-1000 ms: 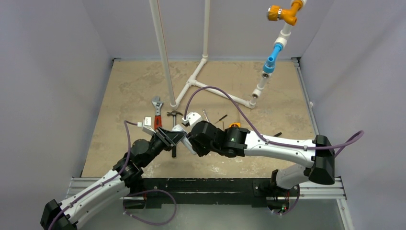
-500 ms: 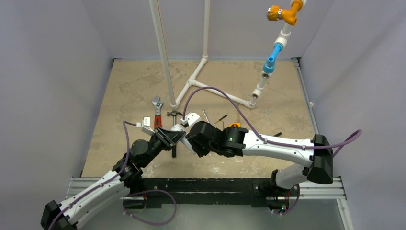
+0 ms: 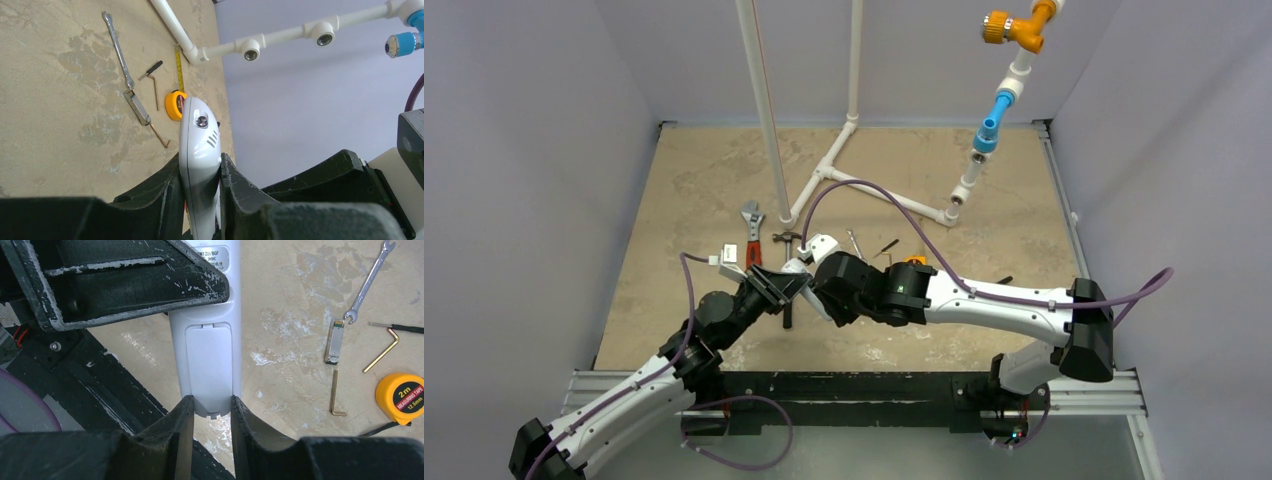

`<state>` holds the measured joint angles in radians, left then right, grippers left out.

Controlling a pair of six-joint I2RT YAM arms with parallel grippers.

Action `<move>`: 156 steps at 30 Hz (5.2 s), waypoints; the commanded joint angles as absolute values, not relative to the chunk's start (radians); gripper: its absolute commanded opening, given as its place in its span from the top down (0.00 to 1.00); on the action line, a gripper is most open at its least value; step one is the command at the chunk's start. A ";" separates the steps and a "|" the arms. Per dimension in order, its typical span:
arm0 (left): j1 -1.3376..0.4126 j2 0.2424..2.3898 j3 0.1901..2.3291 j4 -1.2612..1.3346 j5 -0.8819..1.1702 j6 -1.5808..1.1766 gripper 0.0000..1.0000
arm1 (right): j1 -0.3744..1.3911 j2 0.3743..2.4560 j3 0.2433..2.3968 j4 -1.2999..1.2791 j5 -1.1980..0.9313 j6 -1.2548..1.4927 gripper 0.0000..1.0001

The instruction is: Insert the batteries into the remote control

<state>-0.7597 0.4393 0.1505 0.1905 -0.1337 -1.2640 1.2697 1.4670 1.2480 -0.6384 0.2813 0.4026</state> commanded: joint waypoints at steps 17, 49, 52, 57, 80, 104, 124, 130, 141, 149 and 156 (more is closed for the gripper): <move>-0.761 0.433 0.156 0.263 -0.126 -1.290 1.00 | 1.275 1.489 1.315 -0.593 0.311 0.397 0.72; -0.762 0.404 0.153 0.262 -0.093 -1.296 1.00 | 1.275 1.405 1.315 -0.533 0.303 0.418 0.39; -0.762 0.402 0.149 0.269 -0.086 -1.303 1.00 | 1.274 1.358 1.290 -0.499 0.324 0.455 0.33; -0.762 0.386 0.150 0.283 -0.076 -1.323 1.00 | 1.272 1.219 1.174 -0.415 0.413 0.594 0.27; -0.761 0.419 0.156 0.436 -0.009 -1.435 1.00 | 1.258 0.787 0.509 0.299 0.384 1.081 0.17; -0.761 0.407 0.152 0.440 -0.005 -1.447 1.00 | 1.250 0.912 0.479 0.388 0.315 1.139 0.24; -0.761 0.395 0.150 0.438 -0.006 -1.447 1.00 | 1.204 0.997 0.460 0.465 0.254 1.196 0.42; -0.761 0.396 0.154 0.438 -0.005 -1.446 1.00 | 1.192 1.010 0.460 0.460 0.256 1.204 0.44; -0.761 0.401 0.158 0.439 -0.005 -1.445 1.00 | 1.171 1.019 0.457 0.435 0.248 1.214 0.65; -0.761 0.402 0.155 0.438 -0.005 -1.445 1.00 | 1.168 1.062 0.495 0.408 0.225 1.191 0.77; -0.761 0.391 0.141 0.427 -0.005 -1.448 1.00 | 1.167 1.031 0.533 0.337 0.254 1.135 0.57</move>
<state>-0.7536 0.4088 0.1478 0.3340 -0.0517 -1.4334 1.1709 1.0431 0.4889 0.4332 0.2188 1.2003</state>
